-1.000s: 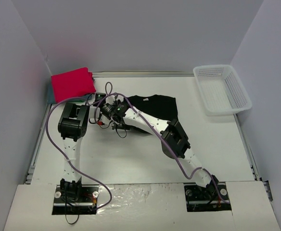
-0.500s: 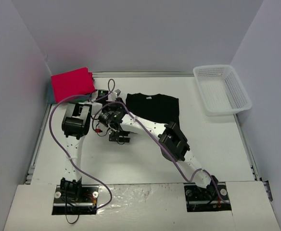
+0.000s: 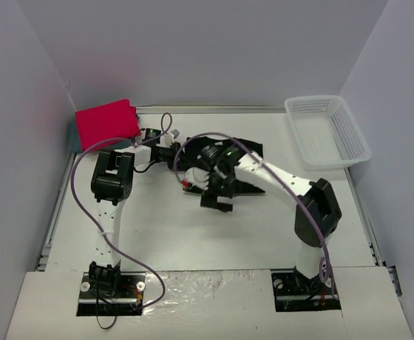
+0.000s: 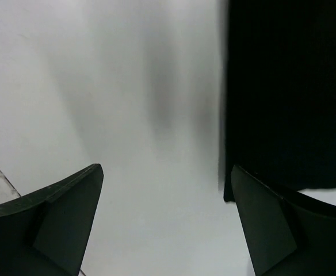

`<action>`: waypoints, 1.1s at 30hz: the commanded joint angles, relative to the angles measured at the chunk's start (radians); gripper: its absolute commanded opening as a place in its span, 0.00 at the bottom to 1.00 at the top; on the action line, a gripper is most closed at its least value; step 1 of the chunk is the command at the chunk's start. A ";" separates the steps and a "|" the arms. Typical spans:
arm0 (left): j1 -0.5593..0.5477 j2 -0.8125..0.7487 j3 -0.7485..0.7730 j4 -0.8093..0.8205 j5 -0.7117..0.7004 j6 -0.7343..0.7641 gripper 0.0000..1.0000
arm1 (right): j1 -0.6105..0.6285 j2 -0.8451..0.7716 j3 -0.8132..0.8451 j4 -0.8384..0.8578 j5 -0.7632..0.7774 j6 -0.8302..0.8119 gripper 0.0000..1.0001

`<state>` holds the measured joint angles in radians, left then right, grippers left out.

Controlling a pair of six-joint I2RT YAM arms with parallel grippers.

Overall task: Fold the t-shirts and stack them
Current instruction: Put the neatly folded tshirt into the corner of the board with the left arm

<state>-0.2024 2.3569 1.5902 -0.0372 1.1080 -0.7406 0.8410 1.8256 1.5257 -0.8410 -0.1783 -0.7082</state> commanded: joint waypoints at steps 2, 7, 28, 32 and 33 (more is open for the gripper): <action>0.023 -0.099 0.076 -0.231 -0.074 0.202 0.02 | -0.241 -0.089 -0.071 -0.147 -0.131 -0.073 0.89; 0.043 -0.126 0.157 -0.430 -0.184 0.349 0.02 | -0.410 -0.138 -0.136 -0.083 -0.196 -0.073 1.00; 0.023 0.045 0.841 -0.929 -0.678 0.665 0.02 | -0.571 0.044 -0.205 0.056 -0.291 0.007 1.00; 0.001 0.097 0.951 -0.972 -0.766 0.704 0.02 | -0.574 0.043 -0.211 0.057 -0.291 0.006 1.00; 0.000 0.111 0.965 -0.974 -0.784 0.707 0.02 | -0.574 0.040 -0.213 0.057 -0.293 0.006 1.00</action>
<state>-0.1829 2.4592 2.4783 -0.9348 0.4179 -0.0811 0.2687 1.8713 1.3216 -0.7486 -0.4465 -0.7052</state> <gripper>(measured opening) 0.063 0.999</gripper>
